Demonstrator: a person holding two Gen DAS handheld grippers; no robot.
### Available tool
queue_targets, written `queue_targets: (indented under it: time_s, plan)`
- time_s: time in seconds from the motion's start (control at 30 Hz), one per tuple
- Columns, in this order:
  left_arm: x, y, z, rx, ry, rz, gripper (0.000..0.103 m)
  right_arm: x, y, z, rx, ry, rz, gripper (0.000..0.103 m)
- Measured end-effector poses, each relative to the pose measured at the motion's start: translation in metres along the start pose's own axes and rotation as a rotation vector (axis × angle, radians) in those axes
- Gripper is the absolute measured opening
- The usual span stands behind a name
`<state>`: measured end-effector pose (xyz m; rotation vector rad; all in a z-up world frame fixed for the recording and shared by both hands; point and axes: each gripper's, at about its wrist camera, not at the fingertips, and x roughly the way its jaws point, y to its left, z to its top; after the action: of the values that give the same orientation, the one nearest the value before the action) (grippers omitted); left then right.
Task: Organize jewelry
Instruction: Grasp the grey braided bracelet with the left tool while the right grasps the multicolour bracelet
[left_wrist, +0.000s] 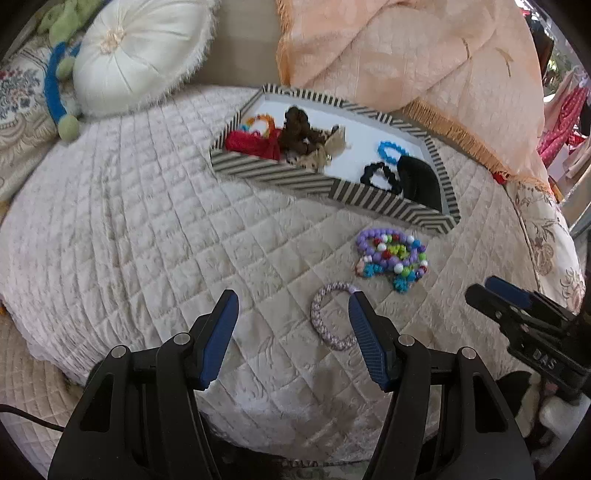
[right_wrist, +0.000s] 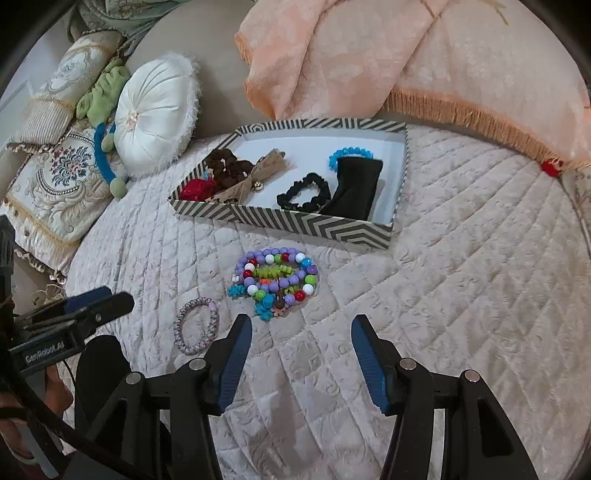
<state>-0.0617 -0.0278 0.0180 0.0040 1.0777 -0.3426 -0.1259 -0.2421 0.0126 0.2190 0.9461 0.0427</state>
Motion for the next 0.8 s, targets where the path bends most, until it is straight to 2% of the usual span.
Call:
queue_targets:
  time_s: [0.07,0.13,0.5,0.57,0.63,0.7,0.8]
  plan:
    - [0.005,0.000,-0.002,-0.001,0.018,-0.005,0.062,0.009,-0.005,0.004,0.008,0.006,0.000,0.053]
    - [0.010,0.000,-0.004,0.000,0.034,-0.007,0.062,0.018,-0.009,0.010,0.008,0.011,-0.002,0.044]
    - [0.041,-0.002,-0.004,-0.009,0.099,-0.014,0.062,0.067,-0.011,0.038,-0.051,0.072,0.019,0.040]
    - [0.046,-0.003,-0.004,-0.005,0.108,-0.011,0.062,0.076,-0.012,0.039,-0.053,0.081,0.033,0.035]
    - [0.051,-0.006,-0.004,0.003,0.119,-0.011,0.062,0.079,-0.013,0.040,-0.047,0.077,0.052,0.021]
    - [0.057,-0.009,-0.005,0.014,0.131,0.004,0.062,0.078,-0.013,0.040,-0.050,0.068,0.057,0.011]
    - [0.065,-0.012,-0.007,0.029,0.142,0.028,0.062,0.074,-0.012,0.040,-0.063,0.060,0.063,0.009]
